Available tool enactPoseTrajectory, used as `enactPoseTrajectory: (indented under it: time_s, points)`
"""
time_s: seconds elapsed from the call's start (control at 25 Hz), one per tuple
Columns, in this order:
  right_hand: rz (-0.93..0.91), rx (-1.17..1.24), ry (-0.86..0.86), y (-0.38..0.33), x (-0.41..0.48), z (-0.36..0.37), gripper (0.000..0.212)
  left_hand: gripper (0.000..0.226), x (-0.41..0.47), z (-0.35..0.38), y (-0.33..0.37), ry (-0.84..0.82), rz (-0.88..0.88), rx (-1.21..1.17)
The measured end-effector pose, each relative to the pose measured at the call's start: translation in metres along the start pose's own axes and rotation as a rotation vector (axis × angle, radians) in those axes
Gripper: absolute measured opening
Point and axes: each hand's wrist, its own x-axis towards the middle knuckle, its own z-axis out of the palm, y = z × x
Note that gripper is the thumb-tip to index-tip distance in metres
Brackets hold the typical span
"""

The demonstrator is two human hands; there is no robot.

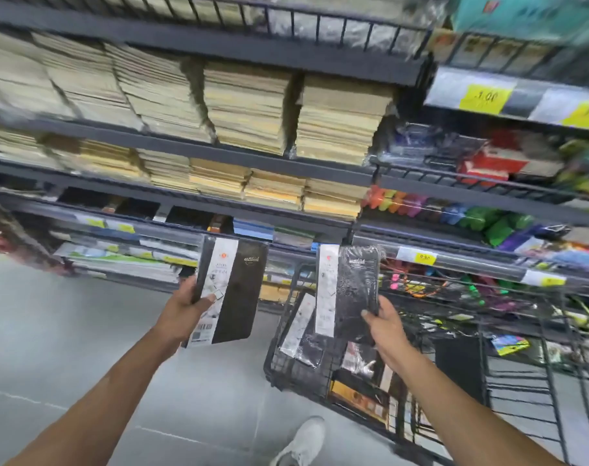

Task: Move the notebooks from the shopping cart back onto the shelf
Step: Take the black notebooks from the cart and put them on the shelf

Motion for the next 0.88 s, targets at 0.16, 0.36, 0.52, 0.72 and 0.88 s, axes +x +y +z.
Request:
enactPoseTrajectory:
  time_s: [0.16, 0.36, 0.52, 0.72, 0.88]
  points:
    - [-0.121, -0.016, -0.018, -0.024, -0.029, 0.025, 0.063, 0.033, -0.023, -0.038, 0.010, 0.011, 0.064, -0.062]
    - [-0.290, -0.051, -0.068, -0.045, -0.083, 0.075, 0.055, 0.036, -0.064, -0.115, 0.007, 0.033, 0.162, -0.163]
    - [-0.370, -0.023, -0.096, -0.056, -0.135, 0.143, 0.043, 0.036, -0.105, -0.200, -0.009, 0.089, 0.213, -0.229]
    - [-0.430, -0.059, -0.177, -0.068, -0.191, 0.235, 0.040, 0.043, -0.150, -0.305, -0.033, 0.155, 0.266, -0.312]
    - [-0.472, -0.086, -0.248, -0.078, -0.225, 0.315, 0.040, 0.039, -0.181, -0.383, -0.054, 0.271, 0.278, -0.377]
